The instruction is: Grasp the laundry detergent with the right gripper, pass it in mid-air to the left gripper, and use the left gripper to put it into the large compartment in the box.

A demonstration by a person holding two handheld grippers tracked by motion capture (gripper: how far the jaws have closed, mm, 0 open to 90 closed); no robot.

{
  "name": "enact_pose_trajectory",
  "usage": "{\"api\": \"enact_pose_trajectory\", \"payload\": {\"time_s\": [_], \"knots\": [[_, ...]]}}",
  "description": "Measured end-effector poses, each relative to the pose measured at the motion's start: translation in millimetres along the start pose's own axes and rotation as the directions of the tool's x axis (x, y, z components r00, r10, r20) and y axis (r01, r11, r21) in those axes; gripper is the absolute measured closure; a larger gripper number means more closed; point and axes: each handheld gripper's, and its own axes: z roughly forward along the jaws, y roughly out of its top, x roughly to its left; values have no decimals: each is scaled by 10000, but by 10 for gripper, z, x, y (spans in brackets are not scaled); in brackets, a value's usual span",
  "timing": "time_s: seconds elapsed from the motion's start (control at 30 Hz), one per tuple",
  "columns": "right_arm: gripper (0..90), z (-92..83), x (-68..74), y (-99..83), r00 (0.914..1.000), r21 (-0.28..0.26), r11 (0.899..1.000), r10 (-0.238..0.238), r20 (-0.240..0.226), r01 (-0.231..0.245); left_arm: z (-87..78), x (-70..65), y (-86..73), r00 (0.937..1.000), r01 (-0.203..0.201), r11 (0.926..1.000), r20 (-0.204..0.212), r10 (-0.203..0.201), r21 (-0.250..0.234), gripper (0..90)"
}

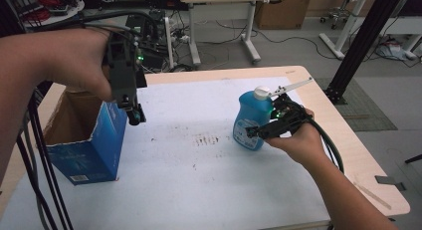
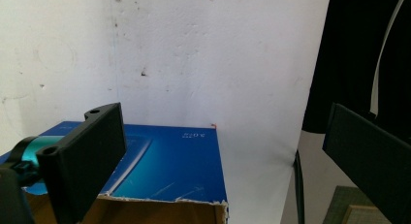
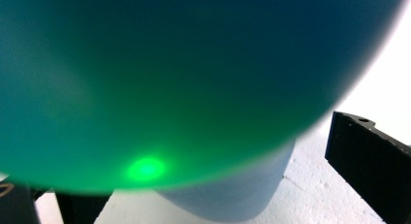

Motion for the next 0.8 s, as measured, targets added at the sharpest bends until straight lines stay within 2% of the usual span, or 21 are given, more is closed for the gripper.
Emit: {"api": "enact_pose_trajectory", "payload": {"time_s": [0.27,0.47,0.53,0.67,0.8], "knots": [[38,42,43,-26,9996,-618,9980,134,256,-117,-12,-13,-31,10000,5,10000,-8,-5,-11,17],[62,62,57,-61,9991,-763,9970,164,387,-134,-10,-6,-64,10000,60,10000,-18,-60,-11,17],[120,57,58,-76,9992,-905,9958,171,348,-139,-9,-7,-63,10000,90,10000,-17,-90,-10,18],[125,46,55,-88,9990,-1143,9933,216,401,-169,-8,-8,-54,10000,49,10000,-24,-49,5,17],[126,57,63,-97,9988,-1142,9934,187,449,-135,-4,-5,-44,10000,35,10000,-13,-35,-23,18]]}}
